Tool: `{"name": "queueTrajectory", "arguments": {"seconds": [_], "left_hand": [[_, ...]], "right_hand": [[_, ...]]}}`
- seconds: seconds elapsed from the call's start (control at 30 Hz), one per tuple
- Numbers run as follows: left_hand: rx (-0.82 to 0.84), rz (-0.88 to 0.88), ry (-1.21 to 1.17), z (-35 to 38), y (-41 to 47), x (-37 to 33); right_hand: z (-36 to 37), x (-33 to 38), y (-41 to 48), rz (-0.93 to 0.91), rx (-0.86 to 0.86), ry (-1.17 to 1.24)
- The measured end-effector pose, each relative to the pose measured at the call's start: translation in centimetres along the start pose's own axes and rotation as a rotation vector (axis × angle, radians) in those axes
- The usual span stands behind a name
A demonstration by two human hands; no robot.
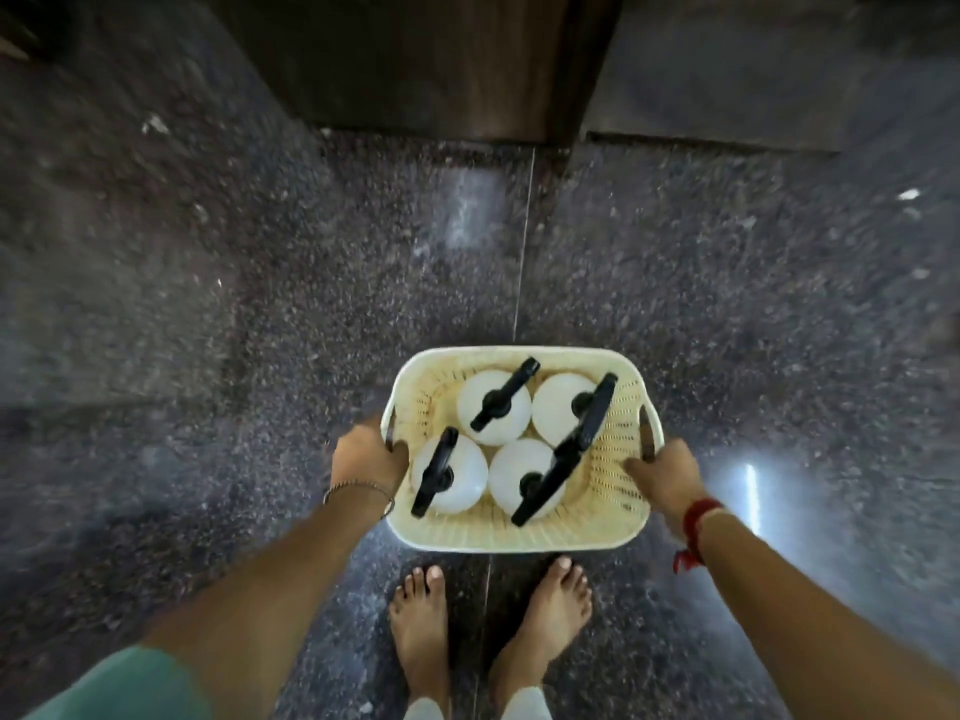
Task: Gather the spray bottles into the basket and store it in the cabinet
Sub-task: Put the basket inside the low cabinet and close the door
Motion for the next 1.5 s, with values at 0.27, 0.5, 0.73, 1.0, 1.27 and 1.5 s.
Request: {"name": "queueTrajectory", "arguments": {"seconds": [0.27,0.5,0.73,1.0,1.27,1.5], "left_hand": [[-0.043,0.090,-0.001,-6.4,-1.9,-11.2],[-0.083,0.197,-0.055,-9.8,0.1,-22.1],[-0.049,0.454,0.000,-14.0,3.4,-33.6],[-0.018,0.630,0.014,-16.5,5.9,-43.2],[-0.306,1.064,0.311,-17.7,6.8,-46.9],[-0.543,1.216,1.240,-17.3,9.4,-47.9]], "right_hand": [[-12.2,2.1,-1.6,0.021,-0.052,0.095],[-21.3,5.2,0.6,-0.011,-0.145,0.175],[-26.8,7.0,2.0,0.134,-0.183,0.369],[-30.3,8.5,4.7,0.182,-0.202,0.582],[-31.4,8.3,7.1,0.209,-0.177,0.696],[-31.3,5.7,7.5,0.265,-0.201,0.687]]}}
Point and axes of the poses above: each hand's wrist, its own y-axis towards the middle knuckle, its own z-axis out of the palm, x = y × z, the point moved 4 cm from there along y, towards the middle knuckle, and after that the axes turned 12 degrees about -x, right-handed, at the moved point
